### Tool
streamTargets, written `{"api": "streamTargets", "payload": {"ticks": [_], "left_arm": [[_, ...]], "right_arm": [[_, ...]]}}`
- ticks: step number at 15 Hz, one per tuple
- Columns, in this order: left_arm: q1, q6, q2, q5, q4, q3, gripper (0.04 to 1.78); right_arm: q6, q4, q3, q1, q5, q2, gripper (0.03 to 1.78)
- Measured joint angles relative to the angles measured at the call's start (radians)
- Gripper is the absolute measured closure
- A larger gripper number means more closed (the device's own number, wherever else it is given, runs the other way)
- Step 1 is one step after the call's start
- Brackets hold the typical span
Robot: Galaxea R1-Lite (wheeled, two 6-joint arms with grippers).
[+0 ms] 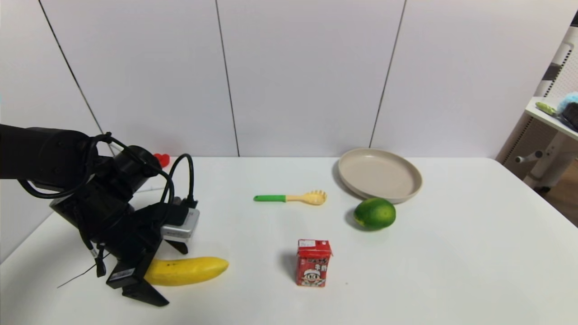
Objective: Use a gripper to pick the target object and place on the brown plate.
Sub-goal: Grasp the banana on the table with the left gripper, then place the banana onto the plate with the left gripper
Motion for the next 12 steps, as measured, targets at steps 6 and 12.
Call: {"api": "streamTargets", "payload": {"ticks": [6,12], "left_arm": [[0.0,0.002,0.011,-0.006,-0.001,0.002,1.11],[0.0,0.003,-0.004,-0.01,-0.001,-0.026,1.3]], "right_arm": [[0.0,0.0,0.0,0.0,0.0,0.0,0.11],[0.0,-0.001,0.0,0.0,0.0,0.0,0.11]]}}
